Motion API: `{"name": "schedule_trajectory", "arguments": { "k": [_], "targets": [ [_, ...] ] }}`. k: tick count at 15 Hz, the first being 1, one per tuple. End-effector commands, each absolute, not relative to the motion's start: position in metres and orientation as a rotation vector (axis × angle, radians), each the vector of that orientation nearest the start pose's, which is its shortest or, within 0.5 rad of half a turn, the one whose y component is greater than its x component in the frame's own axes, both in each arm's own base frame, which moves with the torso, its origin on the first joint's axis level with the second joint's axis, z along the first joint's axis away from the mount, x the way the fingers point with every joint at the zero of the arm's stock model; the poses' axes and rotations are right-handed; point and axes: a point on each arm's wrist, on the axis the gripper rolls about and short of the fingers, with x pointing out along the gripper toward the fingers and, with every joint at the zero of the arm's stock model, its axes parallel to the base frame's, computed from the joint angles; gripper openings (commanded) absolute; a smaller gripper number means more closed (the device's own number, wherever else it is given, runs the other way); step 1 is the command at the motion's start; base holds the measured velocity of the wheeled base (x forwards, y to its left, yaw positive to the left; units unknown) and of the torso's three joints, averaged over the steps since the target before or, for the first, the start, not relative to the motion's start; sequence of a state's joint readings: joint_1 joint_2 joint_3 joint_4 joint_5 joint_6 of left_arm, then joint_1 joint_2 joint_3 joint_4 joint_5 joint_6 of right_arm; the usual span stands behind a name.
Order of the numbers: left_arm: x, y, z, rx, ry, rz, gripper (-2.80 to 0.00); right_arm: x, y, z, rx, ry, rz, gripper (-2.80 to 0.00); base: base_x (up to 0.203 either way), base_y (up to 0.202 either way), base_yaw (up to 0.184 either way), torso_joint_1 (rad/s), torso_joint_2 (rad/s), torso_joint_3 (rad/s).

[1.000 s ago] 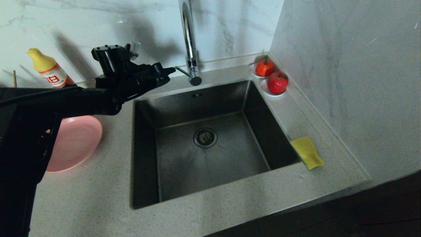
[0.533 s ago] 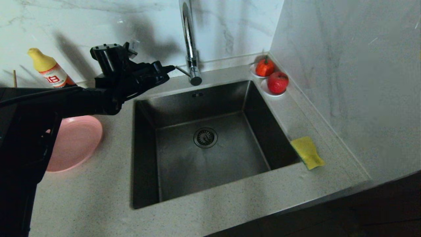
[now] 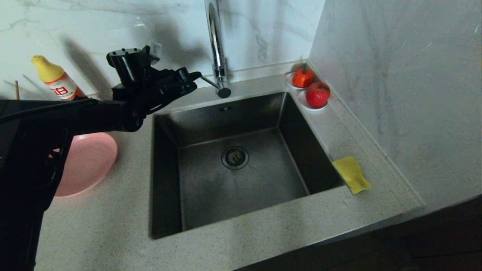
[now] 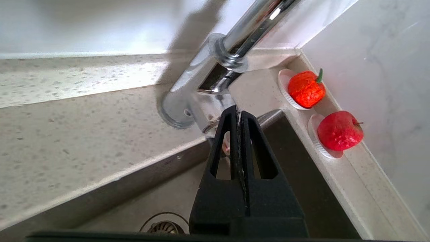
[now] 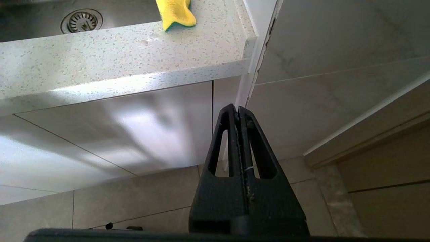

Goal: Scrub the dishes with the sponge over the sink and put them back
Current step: Turn on the faucet

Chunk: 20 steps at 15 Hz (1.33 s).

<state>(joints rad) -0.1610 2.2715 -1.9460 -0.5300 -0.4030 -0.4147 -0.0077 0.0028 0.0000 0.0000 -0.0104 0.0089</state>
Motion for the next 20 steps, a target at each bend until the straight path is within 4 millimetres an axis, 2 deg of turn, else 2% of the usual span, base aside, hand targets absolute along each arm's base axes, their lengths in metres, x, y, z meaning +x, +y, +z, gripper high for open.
{"name": "schedule_trajectory", "arguments": {
  "k": [1,14,20],
  "targets": [
    [0.474,-0.091,0.264,-0.381,-0.082,-0.606,-2.8,-0.023,0.0,0.076,0.009,0.002,-0.018,-2.8,0.0,0.0,0.0,0.0,0.0,0.0],
    [0.48,-0.098,0.25,-0.377,-0.054,-0.612,-2.8,-0.023,0.0,0.076,0.009,0.003,-0.018,-2.8,0.0,0.0,0.0,0.0,0.0,0.0],
    [0.477,-0.103,0.25,-0.381,-0.048,-0.622,-2.8,-0.023,0.0,0.076,0.009,0.003,-0.018,-2.8,0.0,0.0,0.0,0.0,0.0,0.0]
  ]
}}
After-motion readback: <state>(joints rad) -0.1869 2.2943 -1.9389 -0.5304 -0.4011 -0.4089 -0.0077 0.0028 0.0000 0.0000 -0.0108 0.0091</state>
